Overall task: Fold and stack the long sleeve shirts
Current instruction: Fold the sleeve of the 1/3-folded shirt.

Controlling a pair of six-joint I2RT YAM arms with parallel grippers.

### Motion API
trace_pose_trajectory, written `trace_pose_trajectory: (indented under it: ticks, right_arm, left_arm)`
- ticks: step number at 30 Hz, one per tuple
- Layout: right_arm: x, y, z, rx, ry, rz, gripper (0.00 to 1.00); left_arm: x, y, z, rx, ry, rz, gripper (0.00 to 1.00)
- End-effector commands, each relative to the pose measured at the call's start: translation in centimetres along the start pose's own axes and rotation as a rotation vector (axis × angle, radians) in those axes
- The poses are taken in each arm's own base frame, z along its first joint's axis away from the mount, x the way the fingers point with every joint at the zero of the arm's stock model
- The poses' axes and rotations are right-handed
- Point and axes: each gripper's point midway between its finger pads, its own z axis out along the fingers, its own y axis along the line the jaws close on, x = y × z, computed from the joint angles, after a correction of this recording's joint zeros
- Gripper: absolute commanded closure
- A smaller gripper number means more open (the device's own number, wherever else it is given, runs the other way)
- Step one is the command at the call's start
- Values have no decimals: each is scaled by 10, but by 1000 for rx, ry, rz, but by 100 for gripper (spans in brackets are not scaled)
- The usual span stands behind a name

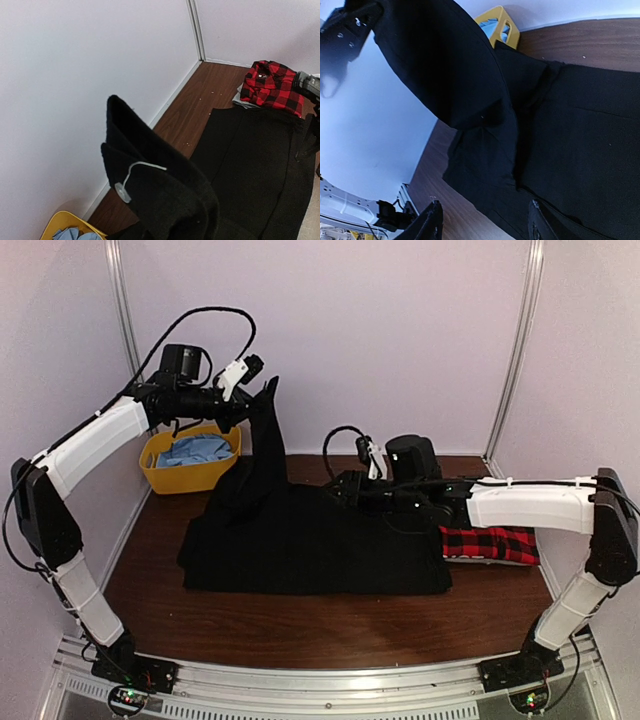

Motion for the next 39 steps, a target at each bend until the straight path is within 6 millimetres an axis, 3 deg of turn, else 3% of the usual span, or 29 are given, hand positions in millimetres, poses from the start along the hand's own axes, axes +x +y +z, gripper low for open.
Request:
trace_pose_trajectory:
  ticks: [1, 7, 9, 19, 24, 39]
  right_arm:
    - [18, -32, -15, 126, 42, -91, 41]
    - [38, -54, -21, 181, 84, -93, 41]
    - [41, -57, -22, 182, 90, -92, 41]
    - [60, -87, -26, 283, 139, -112, 41]
    - [66, -93, -27, 295, 147, -110, 41]
    - [83, -105, -26, 297, 178, -83, 40]
  left_arm:
    - [-7, -10, -3, 87, -54, 101, 100]
    - [-10, -42, -12, 238, -135, 187, 100]
    - [-13, -44, -16, 242, -146, 218, 100]
    - [-14, -24, -10, 160, -118, 287, 100]
    - [-17, -12, -16, 142, -147, 286, 100]
    - [0, -74, -31, 441, -258, 336, 84]
